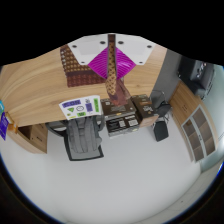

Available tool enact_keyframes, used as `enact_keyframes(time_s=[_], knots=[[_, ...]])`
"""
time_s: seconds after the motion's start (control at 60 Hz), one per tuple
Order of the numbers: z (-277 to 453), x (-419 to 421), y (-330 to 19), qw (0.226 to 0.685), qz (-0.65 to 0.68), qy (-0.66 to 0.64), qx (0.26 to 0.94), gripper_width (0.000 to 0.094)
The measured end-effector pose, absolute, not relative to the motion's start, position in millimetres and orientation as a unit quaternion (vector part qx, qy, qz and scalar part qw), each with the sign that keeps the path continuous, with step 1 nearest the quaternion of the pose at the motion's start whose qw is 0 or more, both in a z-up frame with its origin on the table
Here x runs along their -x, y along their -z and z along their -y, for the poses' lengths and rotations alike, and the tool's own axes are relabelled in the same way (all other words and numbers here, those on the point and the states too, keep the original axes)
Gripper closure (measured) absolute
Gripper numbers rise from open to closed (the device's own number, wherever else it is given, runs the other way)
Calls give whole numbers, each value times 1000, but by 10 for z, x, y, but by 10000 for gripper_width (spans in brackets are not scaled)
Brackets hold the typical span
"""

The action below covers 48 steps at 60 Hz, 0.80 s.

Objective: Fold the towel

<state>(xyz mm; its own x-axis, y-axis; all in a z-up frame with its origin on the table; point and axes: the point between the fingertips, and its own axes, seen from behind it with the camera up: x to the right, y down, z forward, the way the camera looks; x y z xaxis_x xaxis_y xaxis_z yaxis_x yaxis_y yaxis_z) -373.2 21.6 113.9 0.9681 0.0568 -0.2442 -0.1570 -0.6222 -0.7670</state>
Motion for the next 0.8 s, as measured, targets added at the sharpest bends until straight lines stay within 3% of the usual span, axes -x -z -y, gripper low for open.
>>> enact_keyframes(time_s=[0.1, 0.217, 0.35, 0.8], knots=[[-252, 3208, -755, 412, -46, -96, 905, 829], [-197, 2628, -469, 392, -43, -43, 918, 581], [-110, 2225, -595, 402, -24, 0, 915, 72], [1070, 2367, -1741, 448, 22, 12, 893, 80]])
